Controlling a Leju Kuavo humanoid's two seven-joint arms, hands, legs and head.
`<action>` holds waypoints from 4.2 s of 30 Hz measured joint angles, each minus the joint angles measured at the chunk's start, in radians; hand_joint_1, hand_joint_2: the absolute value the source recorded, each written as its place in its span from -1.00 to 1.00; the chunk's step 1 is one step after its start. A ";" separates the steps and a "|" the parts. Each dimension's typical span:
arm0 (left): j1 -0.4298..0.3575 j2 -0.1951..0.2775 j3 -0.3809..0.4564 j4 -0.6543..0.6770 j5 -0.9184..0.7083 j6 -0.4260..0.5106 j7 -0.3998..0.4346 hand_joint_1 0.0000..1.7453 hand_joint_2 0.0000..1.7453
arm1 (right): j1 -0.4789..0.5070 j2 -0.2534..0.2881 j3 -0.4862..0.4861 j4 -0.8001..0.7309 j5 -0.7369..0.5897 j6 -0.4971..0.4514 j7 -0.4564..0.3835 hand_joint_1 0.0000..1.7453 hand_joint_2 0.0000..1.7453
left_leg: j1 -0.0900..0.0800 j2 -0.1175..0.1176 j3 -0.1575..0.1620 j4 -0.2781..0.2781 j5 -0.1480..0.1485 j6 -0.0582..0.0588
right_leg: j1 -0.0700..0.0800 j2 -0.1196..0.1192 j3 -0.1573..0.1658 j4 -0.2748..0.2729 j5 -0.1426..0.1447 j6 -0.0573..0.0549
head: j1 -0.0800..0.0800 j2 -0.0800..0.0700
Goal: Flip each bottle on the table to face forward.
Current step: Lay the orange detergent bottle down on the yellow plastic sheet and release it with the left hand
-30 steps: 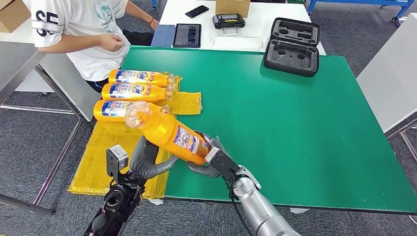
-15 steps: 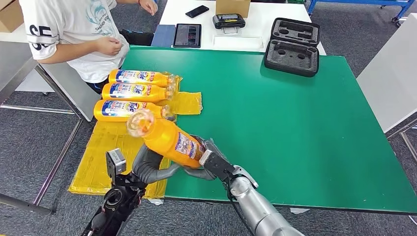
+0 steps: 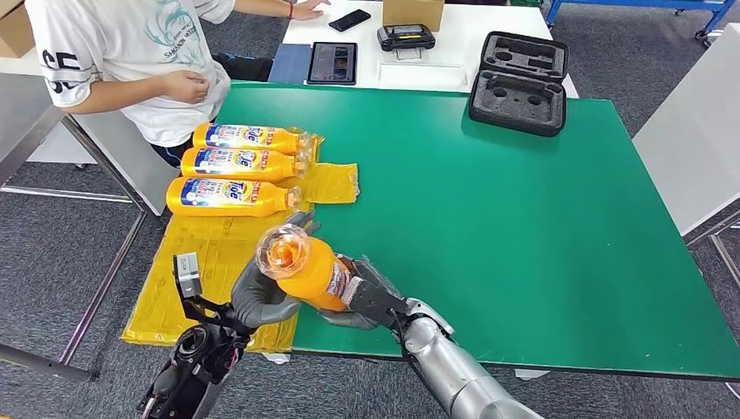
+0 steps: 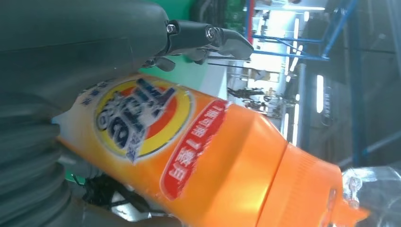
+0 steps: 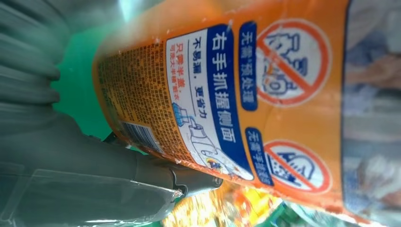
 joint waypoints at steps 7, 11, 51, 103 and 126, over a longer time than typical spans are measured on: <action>-0.004 -0.009 -0.009 0.021 -0.187 0.329 0.059 -1.00 1.00 | -0.005 0.008 0.015 0.030 -0.022 0.018 0.009 1.00 1.00 | 0.000 0.000 0.000 0.000 0.000 0.000 | 0.000 0.000 0.000 0.000 0.000 0.000 | 0.000 0.000; -0.003 -0.016 -0.027 0.004 -0.318 0.538 0.071 -1.00 1.00 | -0.006 0.005 0.010 0.036 -0.064 0.042 0.014 1.00 1.00 | 0.000 0.000 0.000 0.000 0.000 0.000 | 0.000 0.000 0.000 0.000 0.000 0.000 | 0.000 0.000; 0.021 0.016 -0.013 0.025 0.109 0.031 0.079 -1.00 1.00 | -0.010 0.006 0.073 0.052 -0.042 0.072 0.022 1.00 1.00 | 0.000 0.000 0.000 0.000 0.000 0.000 | 0.000 0.000 -0.001 0.000 0.000 0.000 | 0.000 0.000; -0.011 0.029 0.159 -0.101 -0.185 0.463 0.035 1.00 1.00 | 0.168 -0.093 0.013 -0.383 -0.076 0.043 0.023 -1.00 -1.00 | 0.000 0.000 0.000 0.000 0.000 0.000 | 0.000 0.000 -0.001 0.000 0.000 0.000 | 0.000 0.000; -0.125 0.365 0.141 -0.187 -0.866 0.430 0.187 1.00 1.00 | 0.314 -0.161 -0.229 -0.777 -0.184 0.134 0.035 -1.00 -1.00 | 0.001 0.003 -0.001 0.000 0.000 -0.001 | 0.001 0.002 -0.003 0.000 0.002 -0.003 | 0.000 0.000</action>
